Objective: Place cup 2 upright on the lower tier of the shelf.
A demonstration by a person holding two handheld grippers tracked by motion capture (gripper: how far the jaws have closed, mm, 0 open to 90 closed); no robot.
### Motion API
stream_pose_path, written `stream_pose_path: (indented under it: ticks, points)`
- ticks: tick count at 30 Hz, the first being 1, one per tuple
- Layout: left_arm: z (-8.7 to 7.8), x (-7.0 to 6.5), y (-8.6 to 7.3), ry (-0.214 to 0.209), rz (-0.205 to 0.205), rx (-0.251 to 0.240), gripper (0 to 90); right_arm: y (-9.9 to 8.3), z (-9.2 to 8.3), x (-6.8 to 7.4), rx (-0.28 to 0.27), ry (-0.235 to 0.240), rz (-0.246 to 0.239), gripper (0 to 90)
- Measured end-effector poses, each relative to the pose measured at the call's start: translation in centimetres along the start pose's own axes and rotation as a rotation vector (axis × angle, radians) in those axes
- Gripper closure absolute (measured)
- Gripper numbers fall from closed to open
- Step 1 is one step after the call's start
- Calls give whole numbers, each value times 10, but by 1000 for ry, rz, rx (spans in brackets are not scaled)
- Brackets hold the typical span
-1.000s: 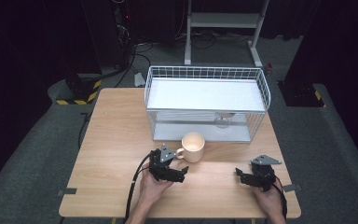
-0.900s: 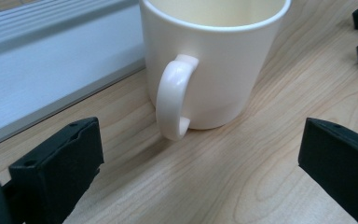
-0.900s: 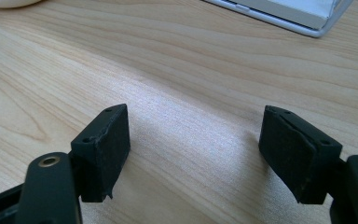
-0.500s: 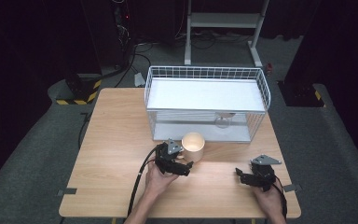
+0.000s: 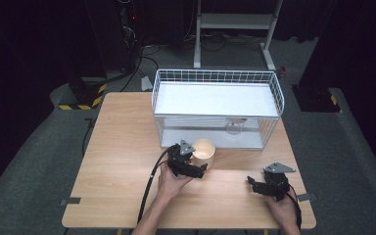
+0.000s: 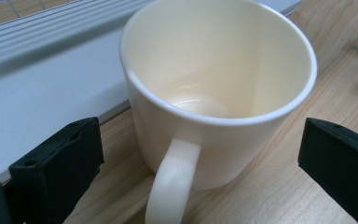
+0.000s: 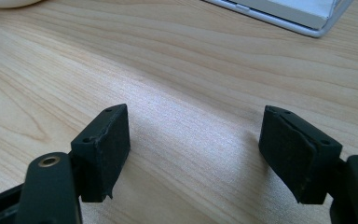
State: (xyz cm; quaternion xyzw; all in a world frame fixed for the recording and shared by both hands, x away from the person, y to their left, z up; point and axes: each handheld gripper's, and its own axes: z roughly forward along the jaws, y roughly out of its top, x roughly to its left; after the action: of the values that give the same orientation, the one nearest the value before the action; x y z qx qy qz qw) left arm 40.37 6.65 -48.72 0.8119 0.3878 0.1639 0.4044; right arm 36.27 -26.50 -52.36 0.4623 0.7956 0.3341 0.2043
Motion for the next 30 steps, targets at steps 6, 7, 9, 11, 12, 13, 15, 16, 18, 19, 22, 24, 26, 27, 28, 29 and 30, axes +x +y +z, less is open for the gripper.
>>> stream_pose_path:
  ticks: [6,7,9,11,12,13,15,16,18,19,22,24,26,27,28,29,30]
  points:
    - [4,-2,3,-14,10,-13,2,0,0,0,0,0,0,249]
    - [5,-2,4,-11,18,-9,2,0,0,0,0,0,0,249]
    - [6,-3,5,-9,24,-6,2,0,0,0,0,0,0,249]
    - [9,-3,9,-5,32,-5,2,0,0,0,0,0,0,249]
    - [11,-4,12,-4,33,-11,2,0,0,0,0,0,0,249]
    - [11,-4,12,-4,33,-11,2,0,0,0,0,0,0,249]
    - [13,-5,14,0,28,-16,3,0,0,0,0,0,0,249]
    - [14,-6,13,2,26,-12,3,0,0,0,0,0,0,249]
    - [17,-6,13,1,21,-12,3,0,0,0,0,0,0,249]
    - [18,-6,13,2,21,-10,3,0,0,0,0,0,0,249]
    - [20,-7,13,4,22,-13,11,0,0,0,0,0,0,249]
    - [23,-7,14,8,11,-16,17,0,0,0,0,0,0,249]
    - [24,-7,14,14,9,-17,27,0,0,0,0,0,0,249]
    - [24,-7,14,14,9,-17,33,0,0,0,0,0,0,249]
    - [26,-7,14,22,16,-18,41,0,0,0,0,0,0,249]
    - [26,-7,14,22,16,-18,46,0,0,0,0,0,0,249]
    - [27,-7,14,28,17,-14,49,0,0,0,0,0,0,248]
